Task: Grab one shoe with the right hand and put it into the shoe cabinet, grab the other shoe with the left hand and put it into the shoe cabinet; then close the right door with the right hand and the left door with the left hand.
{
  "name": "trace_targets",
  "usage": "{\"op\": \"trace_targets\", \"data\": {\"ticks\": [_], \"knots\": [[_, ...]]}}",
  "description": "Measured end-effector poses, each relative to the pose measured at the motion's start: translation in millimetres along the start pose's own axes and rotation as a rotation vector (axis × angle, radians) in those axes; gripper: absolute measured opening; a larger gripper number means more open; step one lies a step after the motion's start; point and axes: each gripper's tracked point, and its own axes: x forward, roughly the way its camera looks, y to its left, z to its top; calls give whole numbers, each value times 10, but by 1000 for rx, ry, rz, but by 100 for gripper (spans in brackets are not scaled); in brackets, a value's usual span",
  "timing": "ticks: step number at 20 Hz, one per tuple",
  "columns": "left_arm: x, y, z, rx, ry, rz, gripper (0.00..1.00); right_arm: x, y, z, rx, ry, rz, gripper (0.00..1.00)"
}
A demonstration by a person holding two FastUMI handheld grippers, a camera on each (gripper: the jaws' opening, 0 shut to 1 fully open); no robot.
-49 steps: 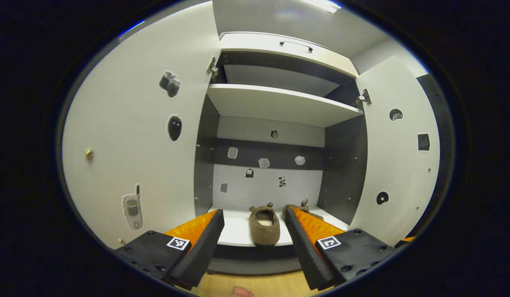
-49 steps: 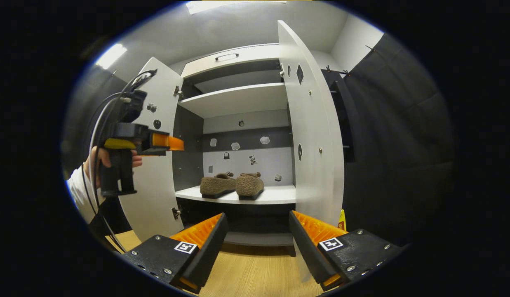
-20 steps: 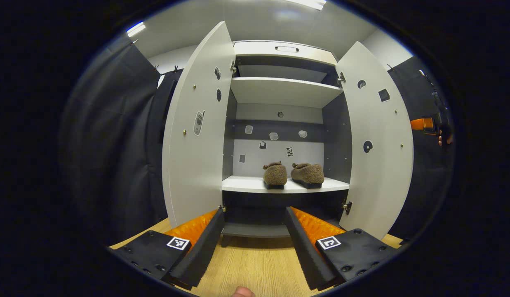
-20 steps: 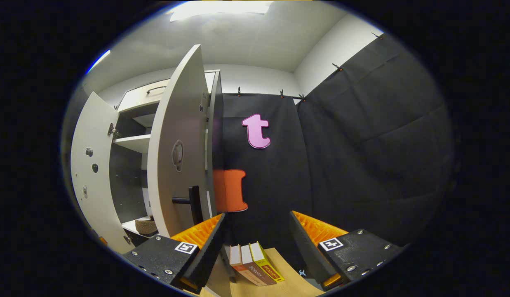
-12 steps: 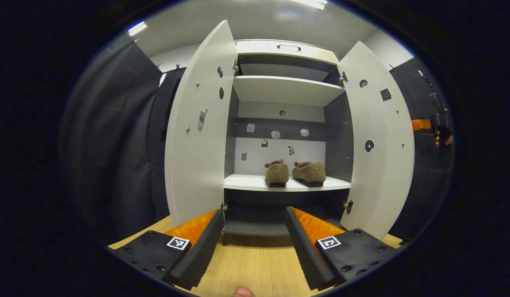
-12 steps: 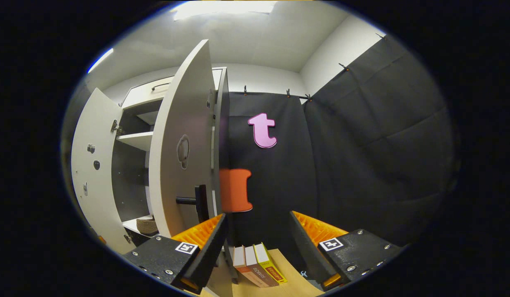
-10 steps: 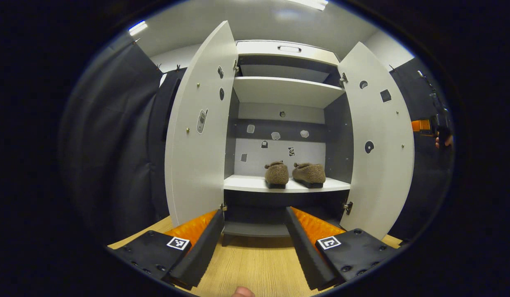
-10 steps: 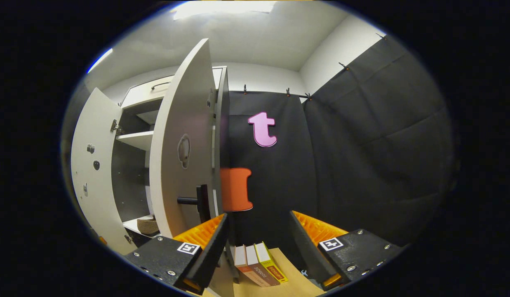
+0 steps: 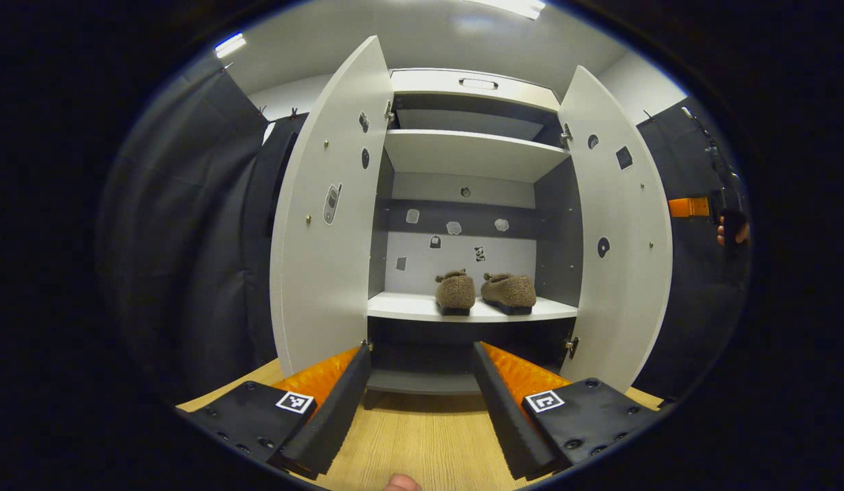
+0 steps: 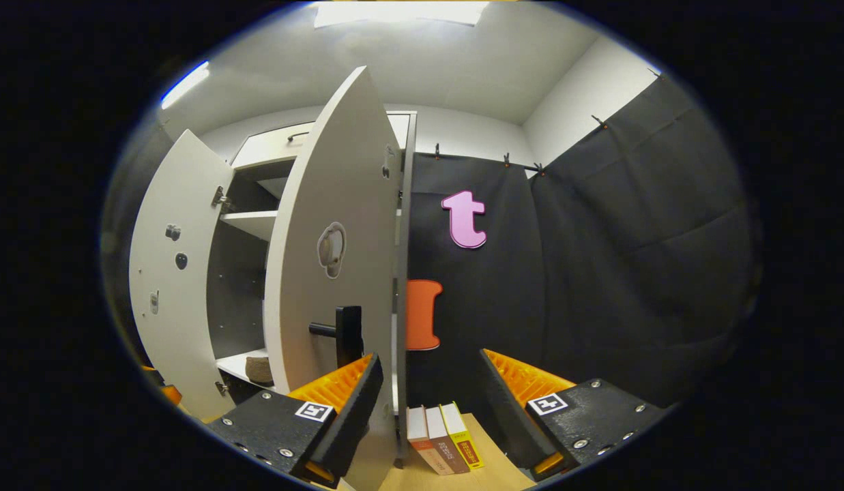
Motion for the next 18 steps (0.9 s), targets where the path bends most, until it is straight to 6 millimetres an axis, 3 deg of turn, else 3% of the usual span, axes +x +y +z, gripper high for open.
{"op": "trace_targets", "data": {"ticks": [6,11,15,18], "knots": [[-51,67,26,12,-8,13,97,117,540,-11,32,-11,100,88],[-89,135,55,27,-16,27,97,243,696,-24,47,-10,113,91],[-84,161,58,33,-12,31,97,328,1064,-117,42,10,205,91],[-79,174,85,39,-17,30,97,422,1299,-243,29,31,235,98]]}}
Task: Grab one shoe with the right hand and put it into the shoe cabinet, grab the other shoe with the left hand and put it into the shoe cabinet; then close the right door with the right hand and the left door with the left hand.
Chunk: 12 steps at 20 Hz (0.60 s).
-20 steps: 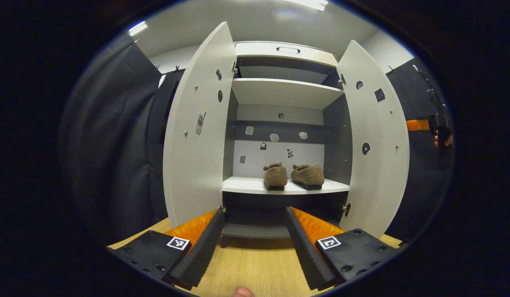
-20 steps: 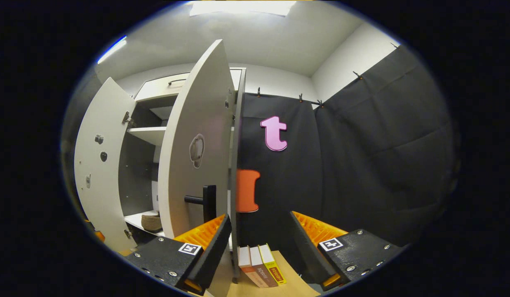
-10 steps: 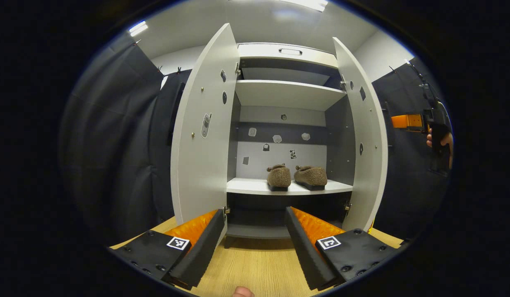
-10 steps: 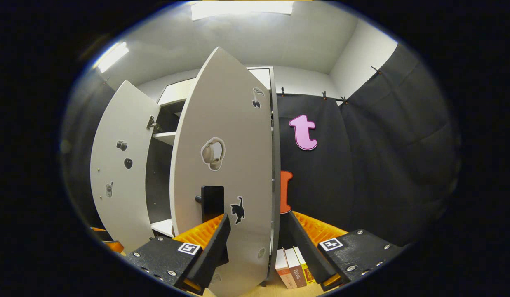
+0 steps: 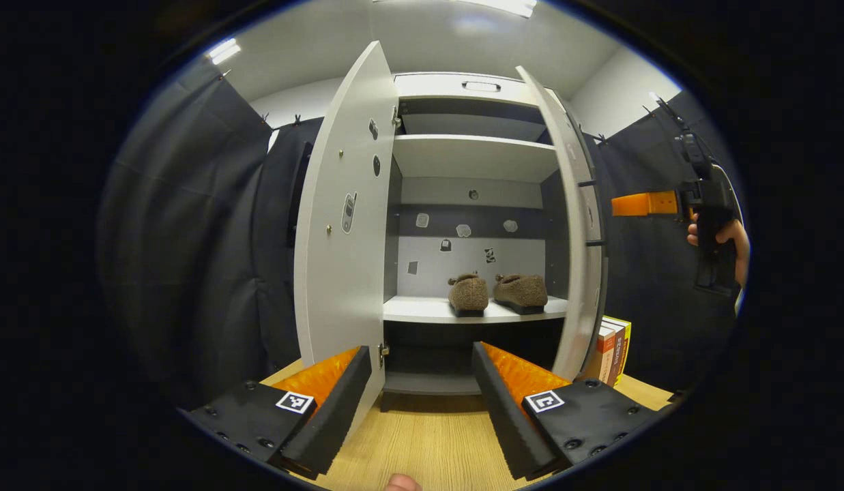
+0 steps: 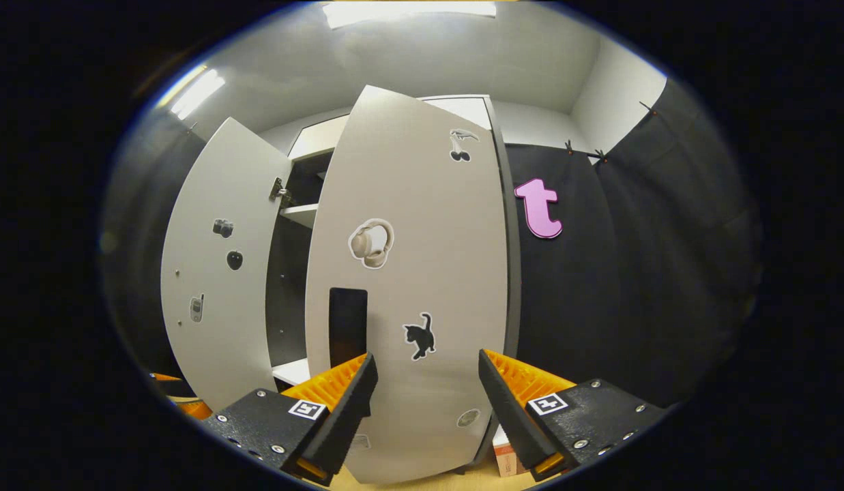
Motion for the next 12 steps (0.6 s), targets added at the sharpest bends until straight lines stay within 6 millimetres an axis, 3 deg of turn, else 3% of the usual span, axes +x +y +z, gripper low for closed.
{"op": "trace_targets", "data": {"ticks": [2,5,12], "knots": [[-13,-5,6,-1,0,-3,97,63,135,-110,22,21,29,92],[1,-8,9,3,2,-8,96,233,293,-264,15,41,34,92],[49,-35,42,-5,-5,-17,96,432,349,-376,18,51,25,92]]}}
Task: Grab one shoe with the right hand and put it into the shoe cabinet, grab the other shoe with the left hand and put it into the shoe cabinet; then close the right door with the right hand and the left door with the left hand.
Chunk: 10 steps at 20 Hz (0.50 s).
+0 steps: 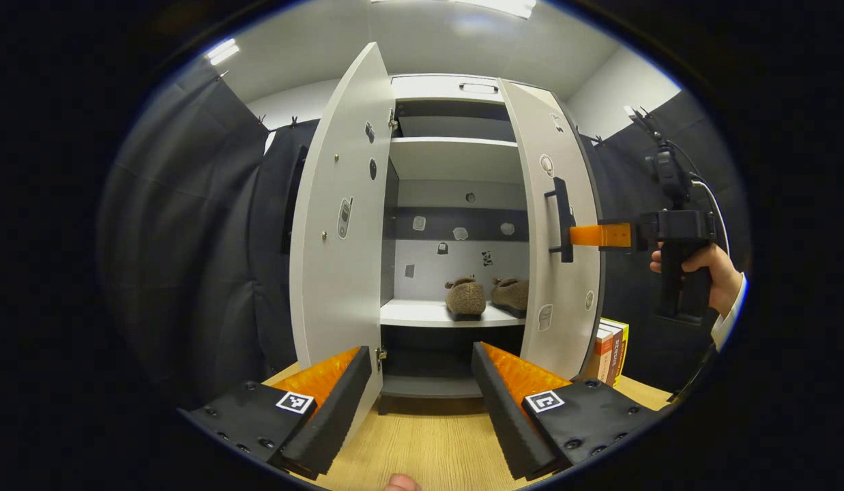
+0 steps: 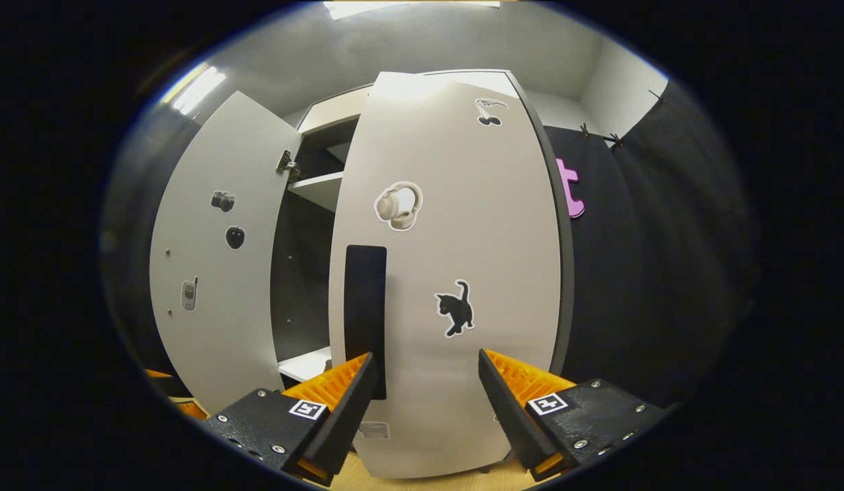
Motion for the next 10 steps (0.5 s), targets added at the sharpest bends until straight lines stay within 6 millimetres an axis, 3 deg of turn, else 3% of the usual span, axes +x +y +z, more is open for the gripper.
{"op": "trace_targets", "data": {"ticks": [10], "knots": [[21,34,-23,-10,4,6,97,375,179,-92,-5,35,-27,91]]}}
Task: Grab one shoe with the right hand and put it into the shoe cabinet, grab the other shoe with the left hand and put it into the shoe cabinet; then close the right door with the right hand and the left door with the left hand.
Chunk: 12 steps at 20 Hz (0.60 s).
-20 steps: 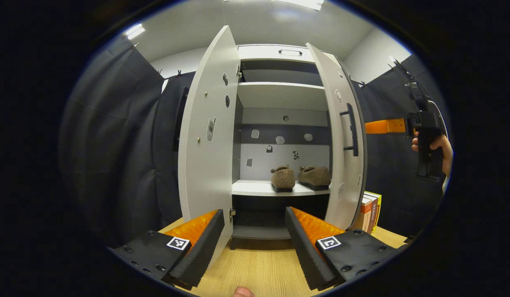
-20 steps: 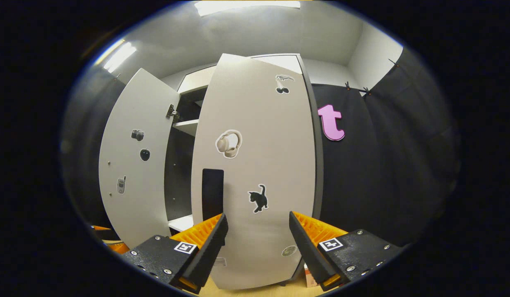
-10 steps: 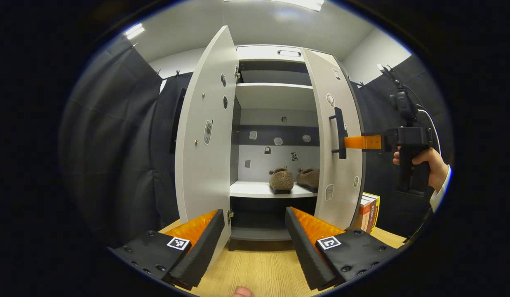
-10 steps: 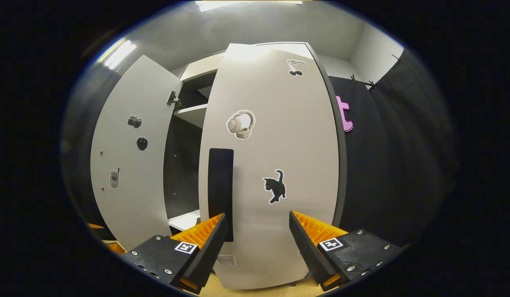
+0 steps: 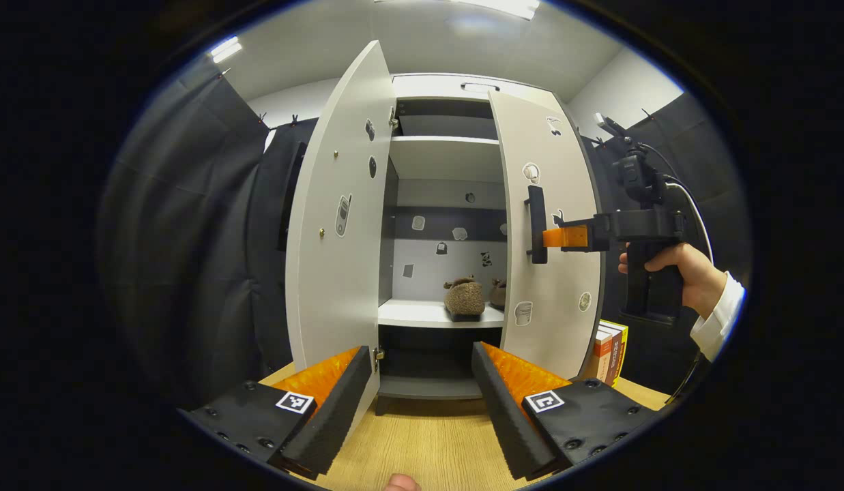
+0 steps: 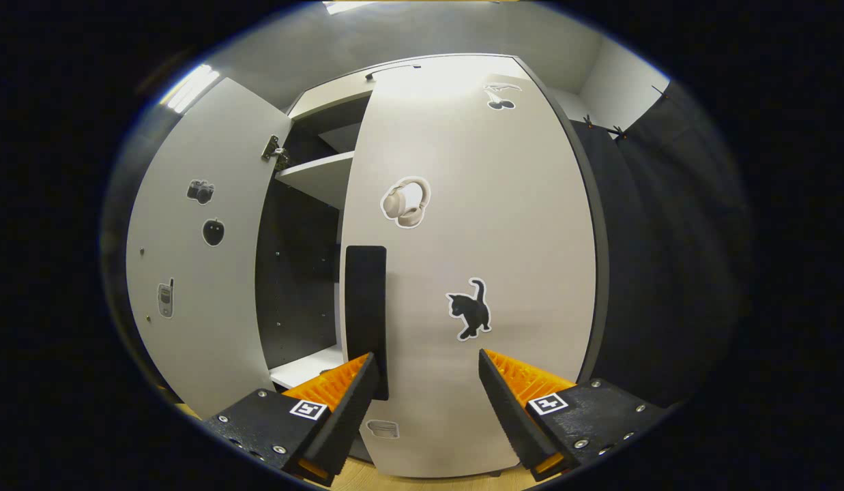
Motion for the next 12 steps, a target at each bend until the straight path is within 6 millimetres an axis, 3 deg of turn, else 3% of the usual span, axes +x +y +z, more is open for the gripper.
{"op": "trace_targets", "data": {"ticks": [12], "knots": [[-80,109,92,-24,-16,13,99,186,104,-58,45,19,-51,91]]}}
